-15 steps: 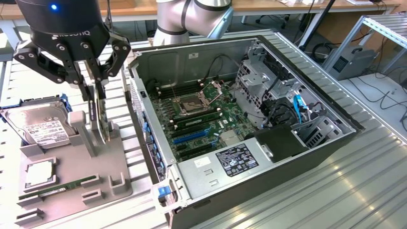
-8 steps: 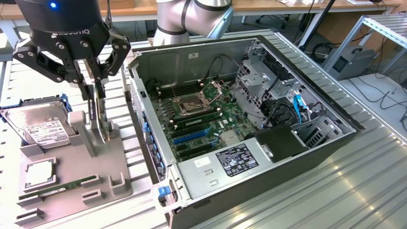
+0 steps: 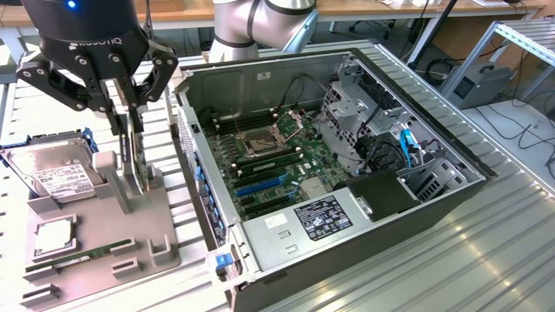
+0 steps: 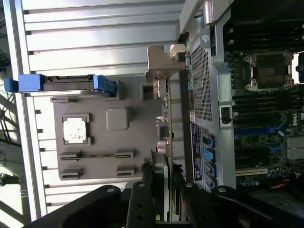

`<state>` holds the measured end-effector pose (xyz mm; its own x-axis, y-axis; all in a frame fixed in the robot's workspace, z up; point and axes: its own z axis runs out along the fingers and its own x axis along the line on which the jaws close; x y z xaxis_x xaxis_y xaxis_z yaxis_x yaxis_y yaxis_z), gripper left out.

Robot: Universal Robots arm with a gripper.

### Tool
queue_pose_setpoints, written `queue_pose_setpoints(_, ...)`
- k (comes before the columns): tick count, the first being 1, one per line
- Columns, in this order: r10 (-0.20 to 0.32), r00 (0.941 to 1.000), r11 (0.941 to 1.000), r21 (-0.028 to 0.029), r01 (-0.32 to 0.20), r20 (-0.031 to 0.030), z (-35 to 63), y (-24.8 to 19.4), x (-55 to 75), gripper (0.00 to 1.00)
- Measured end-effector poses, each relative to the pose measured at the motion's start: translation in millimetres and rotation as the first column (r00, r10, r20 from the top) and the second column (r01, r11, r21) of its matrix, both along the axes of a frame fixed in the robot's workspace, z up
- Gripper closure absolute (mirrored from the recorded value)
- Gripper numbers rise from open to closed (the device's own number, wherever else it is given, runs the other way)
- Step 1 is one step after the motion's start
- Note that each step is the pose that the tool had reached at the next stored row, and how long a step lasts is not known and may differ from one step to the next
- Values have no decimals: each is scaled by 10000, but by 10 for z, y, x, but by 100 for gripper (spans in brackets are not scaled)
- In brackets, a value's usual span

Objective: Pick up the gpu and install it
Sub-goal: 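Pick up the gpu and move the gpu toward the slot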

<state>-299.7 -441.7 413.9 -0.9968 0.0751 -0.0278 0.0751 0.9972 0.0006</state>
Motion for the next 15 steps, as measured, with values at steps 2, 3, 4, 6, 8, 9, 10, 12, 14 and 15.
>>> queue_pose_setpoints(2,0,10000,10000,1,0,1,4,0,0,73)
queue_pose_setpoints(3,0,10000,10000,1,0,0,6,0,0,73)
queue_pose_setpoints(4,0,10000,10000,1,0,0,9,0,0,73)
queue_pose_setpoints(6,0,10000,10000,0,0,0,12,0,0,73)
queue_pose_setpoints(8,0,10000,10000,0,0,0,17,0,0,73)
queue_pose_setpoints(9,0,10000,10000,0,0,0,19,0,0,73)
queue_pose_setpoints(10,0,10000,10000,0,0,0,23,0,0,73)
queue_pose_setpoints(12,0,10000,10000,1,0,1,29,0,0,73)
queue_pose_setpoints(14,0,10000,10000,1,0,0,35,0,0,73)
queue_pose_setpoints(15,0,10000,10000,0,0,0,39,0,0,73)
